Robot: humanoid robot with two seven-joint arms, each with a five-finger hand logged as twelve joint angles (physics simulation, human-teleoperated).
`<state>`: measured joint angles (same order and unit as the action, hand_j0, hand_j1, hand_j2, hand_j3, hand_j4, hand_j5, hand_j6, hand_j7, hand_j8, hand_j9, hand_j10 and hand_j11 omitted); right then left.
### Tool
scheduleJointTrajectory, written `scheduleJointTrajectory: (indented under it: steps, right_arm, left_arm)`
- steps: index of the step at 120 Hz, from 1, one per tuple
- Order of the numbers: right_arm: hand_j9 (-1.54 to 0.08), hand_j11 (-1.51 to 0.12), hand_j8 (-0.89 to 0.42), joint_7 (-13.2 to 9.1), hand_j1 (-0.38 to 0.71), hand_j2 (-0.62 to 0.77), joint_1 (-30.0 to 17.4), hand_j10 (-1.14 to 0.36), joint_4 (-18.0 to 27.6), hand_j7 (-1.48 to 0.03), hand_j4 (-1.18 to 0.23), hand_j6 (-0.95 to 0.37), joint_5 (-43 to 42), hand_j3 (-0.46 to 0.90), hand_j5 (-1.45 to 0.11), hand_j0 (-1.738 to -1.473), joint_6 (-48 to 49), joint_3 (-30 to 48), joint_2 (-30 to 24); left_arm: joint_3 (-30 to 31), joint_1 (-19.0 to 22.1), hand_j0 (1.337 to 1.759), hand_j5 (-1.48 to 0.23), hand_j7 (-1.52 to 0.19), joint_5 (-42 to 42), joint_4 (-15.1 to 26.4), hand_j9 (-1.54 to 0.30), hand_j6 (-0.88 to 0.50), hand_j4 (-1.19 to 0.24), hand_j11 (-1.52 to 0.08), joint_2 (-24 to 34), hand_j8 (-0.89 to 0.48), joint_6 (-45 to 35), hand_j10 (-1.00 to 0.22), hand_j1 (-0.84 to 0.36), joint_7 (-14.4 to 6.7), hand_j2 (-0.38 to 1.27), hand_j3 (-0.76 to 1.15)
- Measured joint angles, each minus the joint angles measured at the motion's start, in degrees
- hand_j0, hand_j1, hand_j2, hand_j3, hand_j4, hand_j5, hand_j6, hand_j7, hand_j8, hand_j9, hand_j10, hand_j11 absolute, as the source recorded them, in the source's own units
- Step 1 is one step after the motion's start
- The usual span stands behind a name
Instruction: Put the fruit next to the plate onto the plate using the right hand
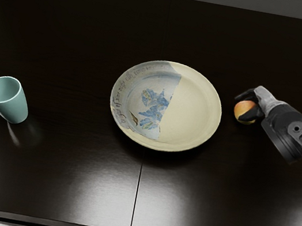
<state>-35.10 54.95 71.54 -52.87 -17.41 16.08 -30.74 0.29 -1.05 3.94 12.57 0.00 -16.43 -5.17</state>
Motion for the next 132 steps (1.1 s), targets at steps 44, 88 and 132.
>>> scheduleJointTrajectory:
  steps: [44, 88, 132]
  right_arm:
    - [-0.59, -0.66, -0.3, 0.0, 0.2, -0.03, -1.1, -0.44, -0.6, -0.68, -0.68, -0.45, -0.1, 0.0, -0.52, -1.643, -0.2, 0.1, 0.5]
    - [-0.76, -0.77, -0.36, -0.1, 0.17, 0.15, -0.7, -0.49, 1.7, -0.77, -0.61, -0.54, 2.2, 0.0, -0.75, -1.651, 0.6, 8.5, -0.3]
    - [-0.79, -0.79, -0.34, 0.0, 0.17, 0.15, -1.1, -0.48, 8.5, -0.78, -0.59, -0.53, 2.5, 0.0, -0.8, -1.653, 2.6, 10.8, 8.1]
  left_arm:
    - [0.0, 0.0, 1.658, 0.0, 0.0, 0.0, 0.0, 0.0, 0.0, 0.0, 0.0, 0.0, 0.0, 0.0, 0.0, 0.35, 0.0, 0.0, 0.0]
    - [0.1, 0.0, 1.658, 0.0, 0.0, 0.0, 0.0, 0.0, 0.0, 0.0, 0.0, 0.0, 0.0, 0.0, 0.0, 0.35, 0.0, 0.0, 0.0]
    - [0.1, 0.0, 1.658, 0.0, 0.0, 0.0, 0.0, 0.0, 0.0, 0.0, 0.0, 0.0, 0.0, 0.0, 0.0, 0.35, 0.0, 0.0, 0.0]
